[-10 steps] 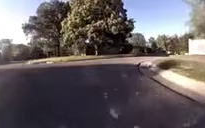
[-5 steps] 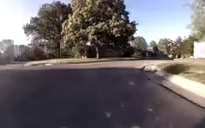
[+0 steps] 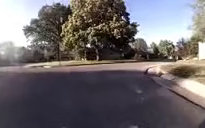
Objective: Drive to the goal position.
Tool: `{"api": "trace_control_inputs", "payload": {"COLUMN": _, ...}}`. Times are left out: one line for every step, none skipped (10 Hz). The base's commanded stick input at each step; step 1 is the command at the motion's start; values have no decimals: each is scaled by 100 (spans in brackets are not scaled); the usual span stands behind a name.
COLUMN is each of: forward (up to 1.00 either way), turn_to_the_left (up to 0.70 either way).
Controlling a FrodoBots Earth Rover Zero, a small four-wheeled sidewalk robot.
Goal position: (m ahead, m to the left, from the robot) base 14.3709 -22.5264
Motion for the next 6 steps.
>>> {"api": "trace_control_inputs", "payload": {"forward": 100, "turn_to_the_left": 0}}
{"api": "trace_control_inputs", "payload": {"forward": 100, "turn_to_the_left": 0}}
{"api": "trace_control_inputs", "payload": {"forward": 100, "turn_to_the_left": 0}}
{"api": "trace_control_inputs", "payload": {"forward": 100, "turn_to_the_left": 0}}
{"api": "trace_control_inputs", "payload": {"forward": 100, "turn_to_the_left": 0}}
{"api": "trace_control_inputs", "payload": {"forward": 100, "turn_to_the_left": 0}}
